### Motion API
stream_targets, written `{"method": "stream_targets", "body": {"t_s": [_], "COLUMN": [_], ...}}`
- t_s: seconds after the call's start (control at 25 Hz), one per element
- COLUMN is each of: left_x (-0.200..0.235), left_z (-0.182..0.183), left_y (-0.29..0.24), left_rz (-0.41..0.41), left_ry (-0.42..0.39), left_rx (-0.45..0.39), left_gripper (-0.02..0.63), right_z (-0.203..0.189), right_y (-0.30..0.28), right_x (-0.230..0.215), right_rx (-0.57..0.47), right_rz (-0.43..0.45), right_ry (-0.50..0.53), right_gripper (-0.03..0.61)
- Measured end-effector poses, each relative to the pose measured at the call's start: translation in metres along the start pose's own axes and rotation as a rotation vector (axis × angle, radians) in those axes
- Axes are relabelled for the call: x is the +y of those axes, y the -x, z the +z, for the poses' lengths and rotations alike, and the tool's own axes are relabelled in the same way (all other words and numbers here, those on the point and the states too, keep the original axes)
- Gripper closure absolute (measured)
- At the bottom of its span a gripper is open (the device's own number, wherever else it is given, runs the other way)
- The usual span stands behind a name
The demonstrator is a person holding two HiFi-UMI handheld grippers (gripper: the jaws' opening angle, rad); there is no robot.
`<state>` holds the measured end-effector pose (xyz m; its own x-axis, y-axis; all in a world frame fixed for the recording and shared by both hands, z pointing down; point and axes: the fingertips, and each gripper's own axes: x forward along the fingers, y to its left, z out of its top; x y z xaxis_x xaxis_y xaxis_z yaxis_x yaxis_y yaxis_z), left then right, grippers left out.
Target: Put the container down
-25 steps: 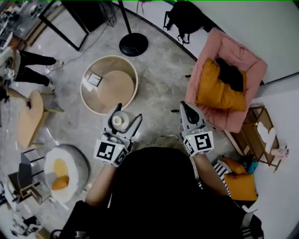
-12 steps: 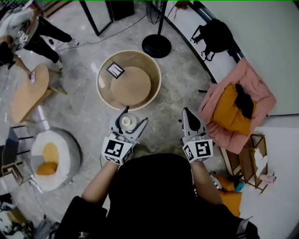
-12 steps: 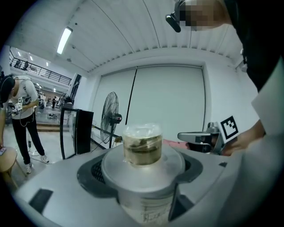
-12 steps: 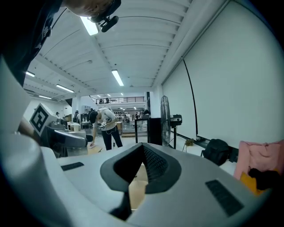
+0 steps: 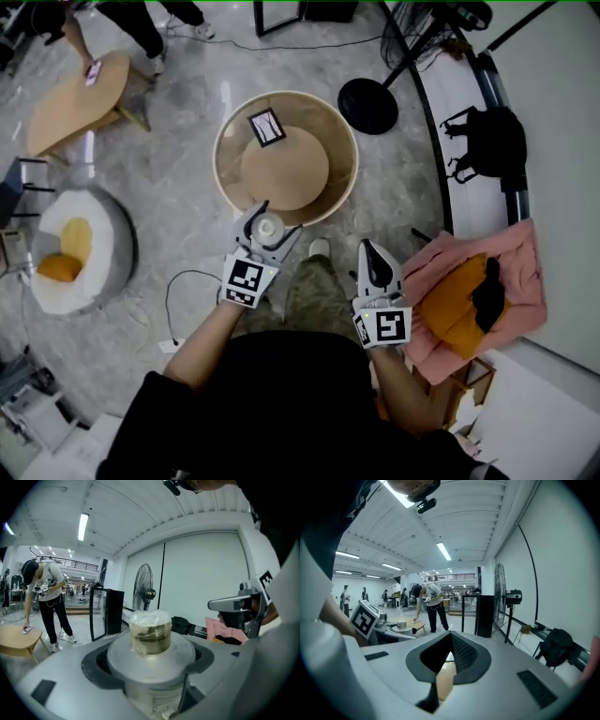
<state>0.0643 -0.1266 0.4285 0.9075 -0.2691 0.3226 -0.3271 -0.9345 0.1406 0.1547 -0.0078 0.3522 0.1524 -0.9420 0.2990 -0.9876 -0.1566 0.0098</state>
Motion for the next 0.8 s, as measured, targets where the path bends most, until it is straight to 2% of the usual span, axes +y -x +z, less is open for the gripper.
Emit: {"method": "stream_targets", "body": {"t_s": [0.16,0.28,0.4,0.6,0.8], "left_x": [0.017,0.033,0.048,0.081,0.113], "left_z": [-0.042,-0.077,-0.129,-0.214,-0.279], "left_y": [-0.056,-0.097,-0.142,-0.206,-0.250], "left_rz": [0.067,0.087,0.095,0.125,0.195], "left_ry": [0.000,0.024,0.019,0.004,0.028], "left_rx": [0.032,0.048,0.084,0.134,0.141], "left_gripper": [0.264,0.264,0.264,0.264,0.264], "right_z": [-0.027,-0.047,-0.074,-0.147,-0.218], "right_y": [-0.054,-0.093,-0.136,-0.186,-0.208], "right_x": [-0.030,-0.044,-0.056,-0.055,-0.059], "right_rx": [0.055,0.077,0.094,0.140,0.222], "right_rz": [0.147,0.207,0.253,0.354,0.411], "right_ry": [0.014,0.020,0.022,0.046,0.038], "right_gripper": [0.557,0.557,0.557,0.557,0.557]}}
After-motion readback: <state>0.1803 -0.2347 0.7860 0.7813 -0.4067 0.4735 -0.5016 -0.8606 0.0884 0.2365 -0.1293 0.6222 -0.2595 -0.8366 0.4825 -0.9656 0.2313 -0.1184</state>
